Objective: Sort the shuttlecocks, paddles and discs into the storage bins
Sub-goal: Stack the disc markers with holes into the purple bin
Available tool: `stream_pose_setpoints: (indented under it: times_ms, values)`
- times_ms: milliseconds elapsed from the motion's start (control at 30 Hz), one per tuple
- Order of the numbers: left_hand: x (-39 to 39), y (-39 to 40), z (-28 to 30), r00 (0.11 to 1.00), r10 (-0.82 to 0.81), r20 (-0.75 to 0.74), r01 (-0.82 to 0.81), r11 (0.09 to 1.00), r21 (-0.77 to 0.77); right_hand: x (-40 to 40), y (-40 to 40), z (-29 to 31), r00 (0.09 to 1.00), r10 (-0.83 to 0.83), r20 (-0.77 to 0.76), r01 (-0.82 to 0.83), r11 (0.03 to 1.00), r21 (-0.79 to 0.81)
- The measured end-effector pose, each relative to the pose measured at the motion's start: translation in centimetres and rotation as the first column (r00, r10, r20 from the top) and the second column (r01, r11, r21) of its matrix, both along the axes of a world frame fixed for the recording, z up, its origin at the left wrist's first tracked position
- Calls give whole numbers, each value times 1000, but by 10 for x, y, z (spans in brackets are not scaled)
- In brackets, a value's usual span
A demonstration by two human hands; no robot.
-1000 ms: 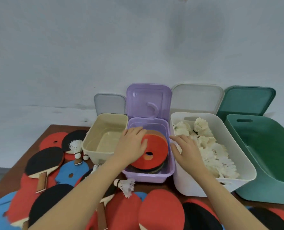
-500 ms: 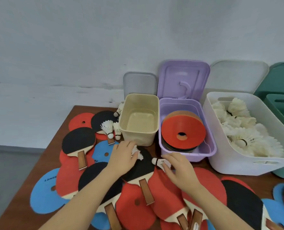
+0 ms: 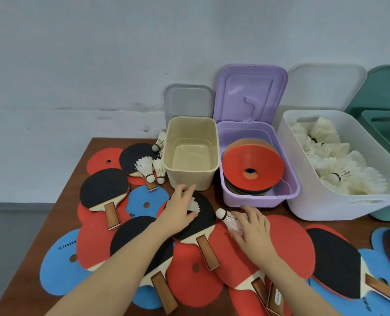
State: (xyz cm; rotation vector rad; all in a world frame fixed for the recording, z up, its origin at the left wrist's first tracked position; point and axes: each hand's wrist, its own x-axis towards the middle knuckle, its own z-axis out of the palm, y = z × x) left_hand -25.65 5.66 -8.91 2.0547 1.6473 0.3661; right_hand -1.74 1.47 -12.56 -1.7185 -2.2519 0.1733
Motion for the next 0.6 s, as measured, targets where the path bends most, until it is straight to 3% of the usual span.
stream_pose_setpoints:
  times_ms: [167,500,600]
  values:
    - [-1,2,-12,996,79,-31,-81,992,-95,-2,-1,5,993,15,-116,-27,994,-104]
    - [12,1,-13,944,183,273,-181,983,-31,6,-12,16,979,-7,-203,4,1000,-15]
    - [17,-11,-3,909,205,363,-245,967,68,12,-11,33,968,61,-244,-38,995,95]
